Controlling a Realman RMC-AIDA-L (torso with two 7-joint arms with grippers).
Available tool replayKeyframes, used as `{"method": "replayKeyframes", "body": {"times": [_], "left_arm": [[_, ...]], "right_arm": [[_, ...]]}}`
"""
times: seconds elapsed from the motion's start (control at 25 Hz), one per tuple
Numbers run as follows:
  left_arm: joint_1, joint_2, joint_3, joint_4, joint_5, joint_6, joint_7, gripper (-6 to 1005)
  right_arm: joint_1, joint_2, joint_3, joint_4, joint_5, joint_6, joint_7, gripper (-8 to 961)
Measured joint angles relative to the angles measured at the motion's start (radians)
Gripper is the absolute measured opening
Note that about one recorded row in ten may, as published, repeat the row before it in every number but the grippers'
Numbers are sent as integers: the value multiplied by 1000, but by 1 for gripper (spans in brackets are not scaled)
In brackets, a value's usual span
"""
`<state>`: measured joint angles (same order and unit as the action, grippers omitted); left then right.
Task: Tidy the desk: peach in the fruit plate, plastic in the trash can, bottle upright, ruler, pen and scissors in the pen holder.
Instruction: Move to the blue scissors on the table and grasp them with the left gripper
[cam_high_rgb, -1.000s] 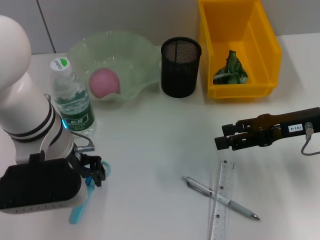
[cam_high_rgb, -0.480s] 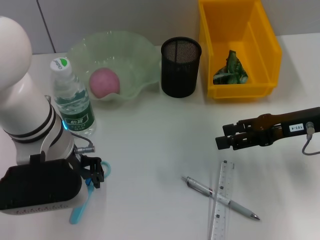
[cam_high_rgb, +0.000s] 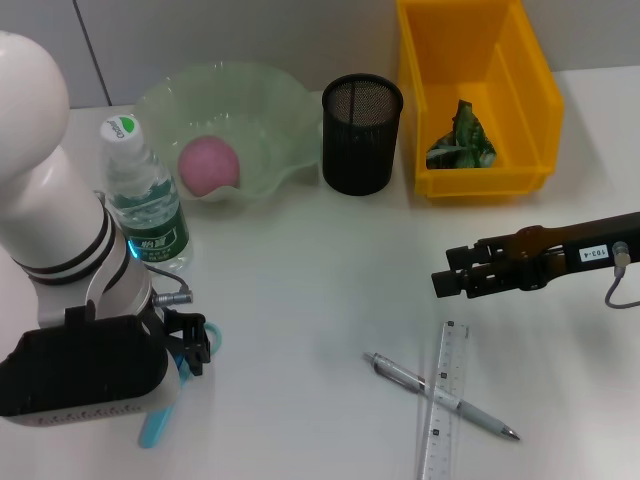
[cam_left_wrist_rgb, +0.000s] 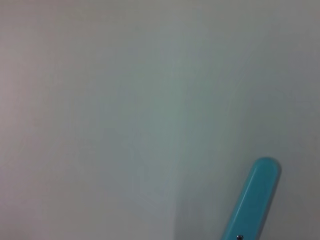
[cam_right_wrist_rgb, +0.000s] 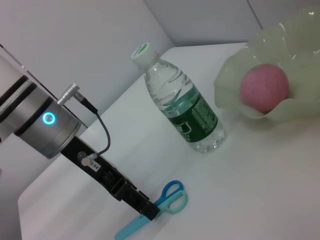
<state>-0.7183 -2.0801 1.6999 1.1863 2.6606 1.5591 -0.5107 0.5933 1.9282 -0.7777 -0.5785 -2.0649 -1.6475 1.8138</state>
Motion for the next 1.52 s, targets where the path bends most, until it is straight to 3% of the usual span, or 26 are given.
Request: {"method": "replayKeyframes", "body": {"times": [1.52], "left_arm": [[-12, 0, 18, -27, -6, -12, -11, 389]], "right_arm": [[4, -2, 5, -1, -12, -2, 8, 817]]}}
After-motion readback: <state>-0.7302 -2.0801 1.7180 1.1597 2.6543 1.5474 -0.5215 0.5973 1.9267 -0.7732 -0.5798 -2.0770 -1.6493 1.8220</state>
